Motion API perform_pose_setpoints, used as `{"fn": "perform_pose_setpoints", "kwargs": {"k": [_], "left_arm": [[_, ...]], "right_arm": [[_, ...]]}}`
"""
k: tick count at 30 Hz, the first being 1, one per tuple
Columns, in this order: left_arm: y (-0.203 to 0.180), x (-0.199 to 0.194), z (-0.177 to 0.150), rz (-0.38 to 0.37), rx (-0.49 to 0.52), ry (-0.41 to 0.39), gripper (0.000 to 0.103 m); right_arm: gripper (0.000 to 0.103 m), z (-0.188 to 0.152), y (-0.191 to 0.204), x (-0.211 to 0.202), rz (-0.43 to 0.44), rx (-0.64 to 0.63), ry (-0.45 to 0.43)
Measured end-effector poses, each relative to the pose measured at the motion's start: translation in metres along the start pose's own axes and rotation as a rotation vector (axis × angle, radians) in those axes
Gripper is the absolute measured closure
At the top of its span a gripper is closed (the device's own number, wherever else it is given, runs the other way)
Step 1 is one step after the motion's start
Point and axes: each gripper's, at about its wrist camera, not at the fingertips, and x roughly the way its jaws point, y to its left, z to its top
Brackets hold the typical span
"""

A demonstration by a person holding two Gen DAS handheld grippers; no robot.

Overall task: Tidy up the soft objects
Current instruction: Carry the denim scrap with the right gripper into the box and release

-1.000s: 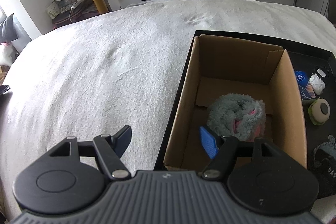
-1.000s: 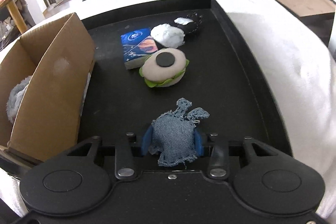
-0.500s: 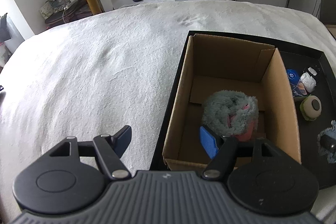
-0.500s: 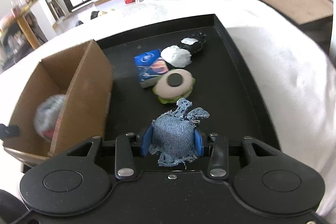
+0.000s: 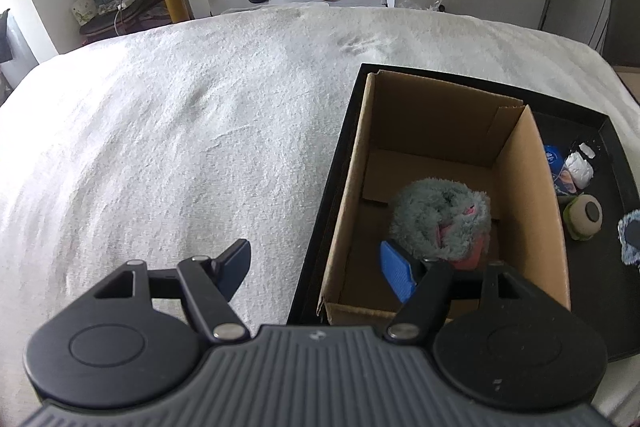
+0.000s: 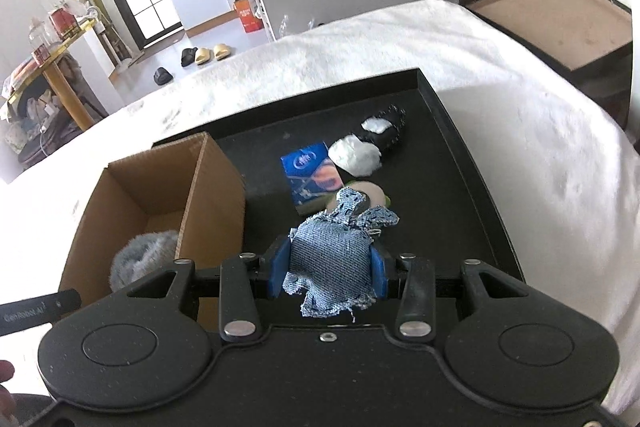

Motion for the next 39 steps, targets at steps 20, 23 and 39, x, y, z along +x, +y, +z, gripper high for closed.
{"fn": "perform_pose_setpoints", "kwargs": {"k": [20, 23, 39], "left_arm": [[0.014, 0.004, 0.000, -0.117, -0.070, -0.030, 0.033], [0.016, 0.003, 0.000, -0.138, -0.075, -0.045, 0.033], [0.023, 0.016, 0.004, -0.225, -0.148, -0.003, 0.080]], "right_arm": [[0.062, 0.035, 0.071, -0.016, 0.116, -0.139, -0.125], [0.062, 0.038, 0.080, -0.013, 0.134, -0.160, -0.130], [0.059, 0.043, 0.136, 0.009, 0.289, -0.232, -0.052]]}}
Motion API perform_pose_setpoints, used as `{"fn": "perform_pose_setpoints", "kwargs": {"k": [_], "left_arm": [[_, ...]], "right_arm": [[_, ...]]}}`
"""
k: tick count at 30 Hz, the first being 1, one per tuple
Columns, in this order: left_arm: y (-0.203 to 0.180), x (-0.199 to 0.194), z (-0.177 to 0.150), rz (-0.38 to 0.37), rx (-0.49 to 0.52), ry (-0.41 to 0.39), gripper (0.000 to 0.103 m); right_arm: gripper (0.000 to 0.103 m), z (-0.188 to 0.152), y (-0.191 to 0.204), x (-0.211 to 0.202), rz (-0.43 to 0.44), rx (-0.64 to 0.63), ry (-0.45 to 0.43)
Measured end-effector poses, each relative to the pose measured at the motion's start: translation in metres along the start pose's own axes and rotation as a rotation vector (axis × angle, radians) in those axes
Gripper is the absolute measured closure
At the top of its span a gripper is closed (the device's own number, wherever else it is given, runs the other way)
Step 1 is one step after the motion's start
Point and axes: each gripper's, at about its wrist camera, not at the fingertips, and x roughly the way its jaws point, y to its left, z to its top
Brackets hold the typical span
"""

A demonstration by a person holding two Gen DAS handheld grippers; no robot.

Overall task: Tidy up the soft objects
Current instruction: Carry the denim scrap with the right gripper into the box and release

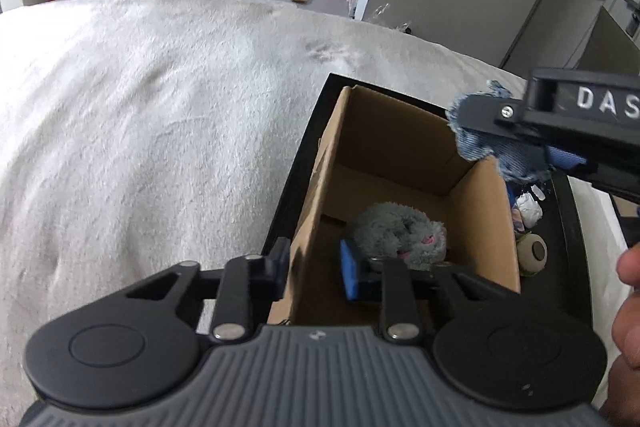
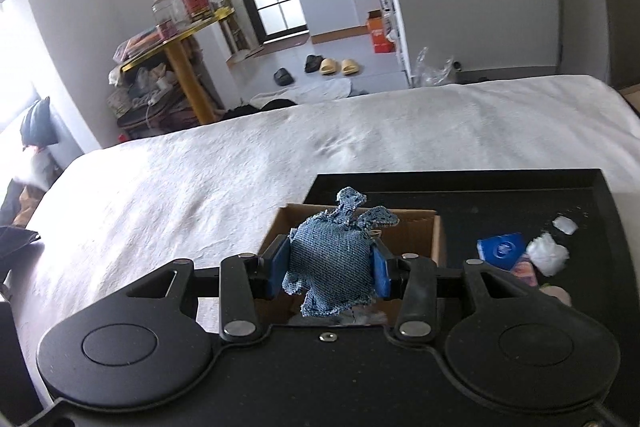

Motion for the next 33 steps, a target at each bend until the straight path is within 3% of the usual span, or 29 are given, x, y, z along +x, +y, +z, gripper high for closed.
{"fn": "perform_pose_setpoints", "kwargs": {"k": [4, 11, 13, 15, 23, 31, 33], "left_arm": [[0.007, 0.003, 0.002, 0.000, -0.046, 0.011, 0.092], [0.013, 0.006, 0.004, -0.009, -0.080, 0.030, 0.092], [0.012, 0.005, 0.005, -0.011, -0.083, 0.035, 0.091], [0.012, 0.006, 0.006, -0.013, -0.083, 0.043, 0.091], [0.008, 0.001, 0.007, 0.010, -0.084, 0.051, 0.087], [-0.007, -0.011, 0.008, 0.046, -0.049, 0.031, 0.061], [-0.009, -0.014, 0.009, 0.060, -0.043, 0.021, 0.056]], "right_arm": [[0.059, 0.005, 0.009, 0.014, 0.018, 0.001, 0.037], [0.058, 0.005, 0.023, 0.034, 0.050, 0.007, 0.097], [0.052, 0.005, 0.027, 0.039, 0.059, 0.013, 0.108], [0.026, 0.005, 0.029, 0.041, 0.045, 0.023, 0.124], [0.023, 0.002, 0.019, 0.027, 0.007, 0.026, 0.112], [0.022, 0.003, 0.002, 0.007, -0.024, 0.016, 0.114], [0.018, 0.003, -0.002, 0.001, -0.029, 0.009, 0.113]]}}
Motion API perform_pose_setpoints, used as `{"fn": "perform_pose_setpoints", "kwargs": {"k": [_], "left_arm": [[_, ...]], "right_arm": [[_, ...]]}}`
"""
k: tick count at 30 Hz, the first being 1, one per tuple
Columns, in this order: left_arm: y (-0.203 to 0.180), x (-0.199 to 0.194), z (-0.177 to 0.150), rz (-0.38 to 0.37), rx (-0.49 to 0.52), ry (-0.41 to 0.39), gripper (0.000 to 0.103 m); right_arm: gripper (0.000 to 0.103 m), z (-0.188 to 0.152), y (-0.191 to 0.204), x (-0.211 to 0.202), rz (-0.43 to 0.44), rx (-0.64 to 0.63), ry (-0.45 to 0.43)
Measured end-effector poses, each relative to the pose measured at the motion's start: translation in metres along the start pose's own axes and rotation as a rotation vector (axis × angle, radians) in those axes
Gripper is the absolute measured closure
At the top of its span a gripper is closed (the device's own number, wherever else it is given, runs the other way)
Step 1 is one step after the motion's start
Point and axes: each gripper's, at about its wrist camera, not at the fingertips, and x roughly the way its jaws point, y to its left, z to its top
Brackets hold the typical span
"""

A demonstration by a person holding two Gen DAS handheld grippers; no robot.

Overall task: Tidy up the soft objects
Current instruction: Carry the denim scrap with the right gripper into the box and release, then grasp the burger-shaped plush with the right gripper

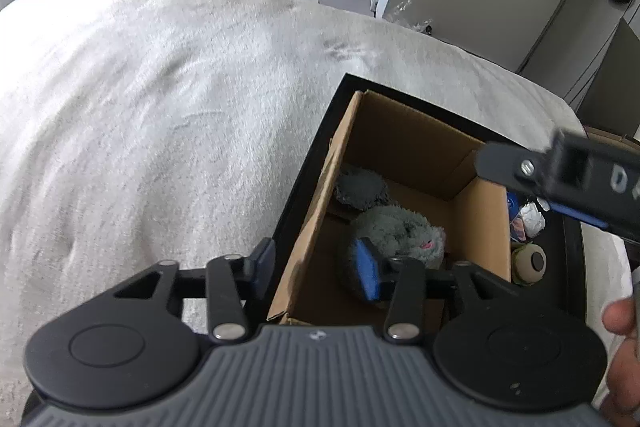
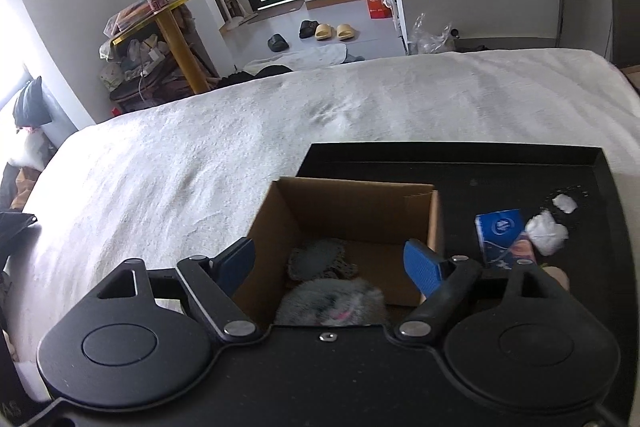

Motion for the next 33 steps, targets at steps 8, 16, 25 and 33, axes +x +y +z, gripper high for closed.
{"fn": "perform_pose_setpoints", "kwargs": {"k": [8, 16, 25, 33], "left_arm": [[-0.017, -0.009, -0.003, 0.049, 0.064, -0.012, 0.044], [-0.034, -0.015, -0.003, 0.101, 0.156, -0.016, 0.038], [-0.055, -0.010, 0.003, 0.167, 0.249, -0.008, 0.034], [-0.072, 0.007, 0.010, 0.242, 0.330, 0.014, 0.033]], "right_arm": [[0.014, 0.001, -0.014, -0.022, -0.007, -0.070, -0.005], [0.007, 0.007, -0.041, -0.038, 0.003, -0.106, -0.004], [0.000, 0.025, -0.086, -0.037, -0.006, -0.092, 0.004], [0.000, 0.011, -0.136, -0.004, -0.011, 0.020, 0.047]]}}
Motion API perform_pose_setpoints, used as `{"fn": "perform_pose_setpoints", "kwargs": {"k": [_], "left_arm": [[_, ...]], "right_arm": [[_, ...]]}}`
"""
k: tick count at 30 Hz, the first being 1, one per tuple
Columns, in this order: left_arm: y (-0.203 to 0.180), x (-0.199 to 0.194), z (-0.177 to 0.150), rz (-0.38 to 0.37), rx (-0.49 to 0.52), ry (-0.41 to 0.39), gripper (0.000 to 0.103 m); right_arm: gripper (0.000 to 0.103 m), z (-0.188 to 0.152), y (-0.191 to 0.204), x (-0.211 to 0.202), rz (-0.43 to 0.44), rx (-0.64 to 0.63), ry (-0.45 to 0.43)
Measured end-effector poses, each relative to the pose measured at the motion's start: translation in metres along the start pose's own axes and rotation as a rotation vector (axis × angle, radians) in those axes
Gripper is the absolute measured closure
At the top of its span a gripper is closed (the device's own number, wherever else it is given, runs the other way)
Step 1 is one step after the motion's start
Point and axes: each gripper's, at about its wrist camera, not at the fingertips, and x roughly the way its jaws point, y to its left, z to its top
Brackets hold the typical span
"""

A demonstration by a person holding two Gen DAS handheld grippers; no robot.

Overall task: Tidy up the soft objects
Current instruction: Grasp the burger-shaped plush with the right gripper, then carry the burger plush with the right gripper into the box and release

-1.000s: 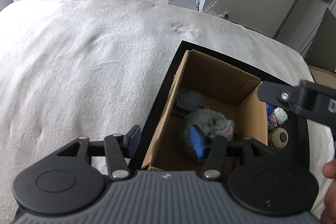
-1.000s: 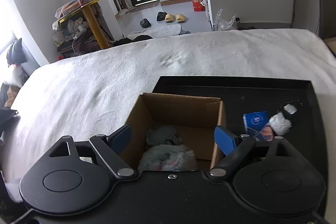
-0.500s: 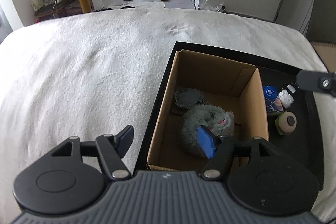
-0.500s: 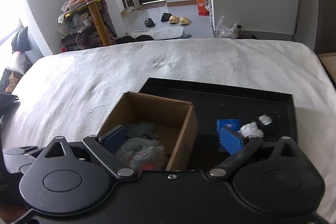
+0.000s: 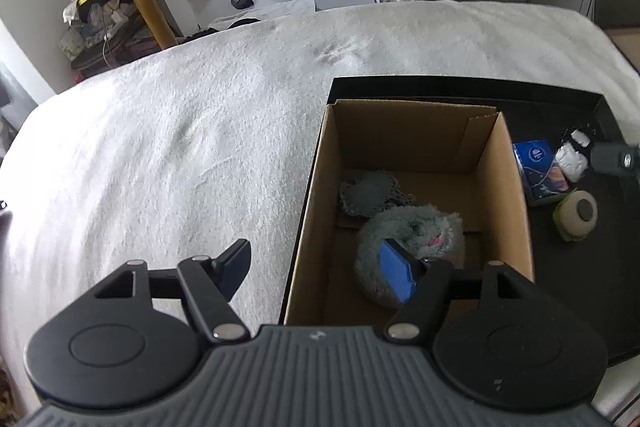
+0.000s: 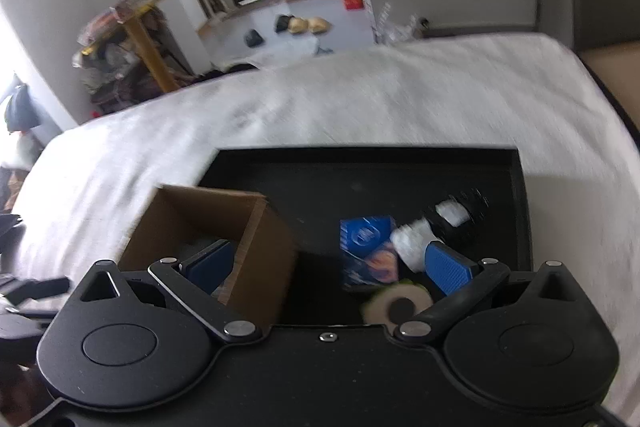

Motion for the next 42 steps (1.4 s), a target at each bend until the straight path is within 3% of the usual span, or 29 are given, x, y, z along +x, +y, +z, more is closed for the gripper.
{"fn": "perform_pose_setpoints", "kwargs": {"k": [8, 17, 23, 25, 27, 29, 42], "left_arm": [[-0.015, 0.016, 0.010, 0.062, 0.032, 0.039, 0.033], [-0.028, 0.029, 0.012, 0.119, 0.089, 0.082, 0.033], [-0.032, 0.034, 0.011, 0.138, 0.103, 0.111, 0.033], [-0.034, 0.034, 0.011, 0.143, 0.110, 0.114, 0.033], [-0.035, 0.033, 0.011, 0.145, 0.114, 0.111, 0.033], [-0.034, 0.032, 0.011, 0.142, 0.112, 0.111, 0.033], [-0.022, 0.011, 0.008, 0.105, 0.076, 0.067, 0.033]], "right_arm": [[0.000, -0.025, -0.024, 0.030, -0.076, -0.039, 0.063], [0.000, -0.036, -0.041, 0.061, -0.059, -0.099, 0.134], [0.001, -0.047, -0.040, 0.078, -0.101, -0.188, 0.185], [0.013, -0.050, -0.039, 0.079, -0.108, -0.219, 0.191], [0.037, -0.052, -0.040, 0.080, -0.093, -0.223, 0.208], [0.048, -0.053, -0.041, 0.076, -0.077, -0.226, 0.201], [0.050, -0.030, -0.023, 0.023, -0.035, -0.231, 0.087]]}}
